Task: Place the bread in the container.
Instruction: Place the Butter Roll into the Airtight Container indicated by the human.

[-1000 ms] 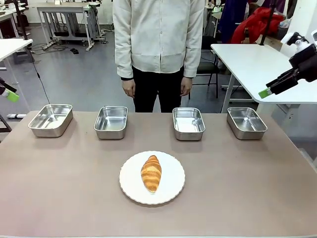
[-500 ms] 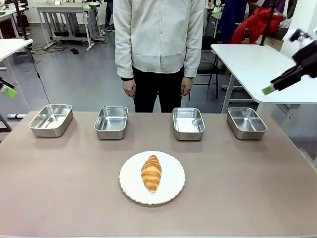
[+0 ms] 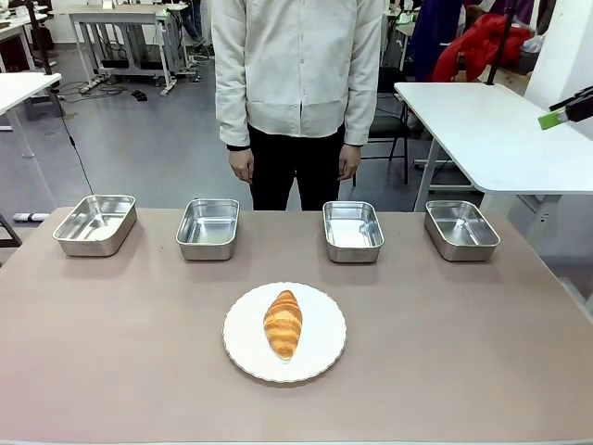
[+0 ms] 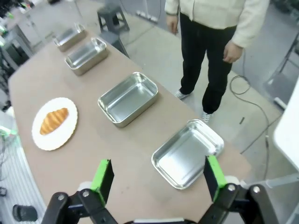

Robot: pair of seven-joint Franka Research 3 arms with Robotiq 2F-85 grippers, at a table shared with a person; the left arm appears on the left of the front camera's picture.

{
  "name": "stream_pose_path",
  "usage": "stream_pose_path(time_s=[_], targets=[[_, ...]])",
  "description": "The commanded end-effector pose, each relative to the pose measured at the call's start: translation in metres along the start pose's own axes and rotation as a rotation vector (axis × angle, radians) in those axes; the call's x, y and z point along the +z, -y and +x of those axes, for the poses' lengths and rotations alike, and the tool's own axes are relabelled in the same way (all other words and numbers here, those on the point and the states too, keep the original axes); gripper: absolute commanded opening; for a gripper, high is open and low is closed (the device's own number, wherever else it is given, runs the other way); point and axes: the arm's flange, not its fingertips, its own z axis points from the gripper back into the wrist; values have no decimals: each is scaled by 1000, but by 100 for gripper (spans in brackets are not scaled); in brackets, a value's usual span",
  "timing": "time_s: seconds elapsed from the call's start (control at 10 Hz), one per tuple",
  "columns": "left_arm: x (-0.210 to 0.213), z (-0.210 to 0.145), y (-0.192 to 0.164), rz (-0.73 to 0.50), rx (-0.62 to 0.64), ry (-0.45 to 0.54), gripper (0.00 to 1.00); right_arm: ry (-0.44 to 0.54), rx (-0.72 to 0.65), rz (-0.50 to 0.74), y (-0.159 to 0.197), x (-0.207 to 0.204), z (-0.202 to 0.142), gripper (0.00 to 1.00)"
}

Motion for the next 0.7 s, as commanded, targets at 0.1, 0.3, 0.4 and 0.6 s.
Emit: stream_pose_path(time_s=[0.1,0.3,0.4,0.6], targets=[[18,-9,-6,11,-4,127,100,74,-23,27,32,14,-13,100],[18,-9,-5,38,33,139,100,83,-38,19,37,20,-18,100],[18,-9,-5,45,39,138,100,89,-44,13,37,21,-18,100],[17,-7,1,70,64,111,100,97,-49,12,36,21,-17,100]])
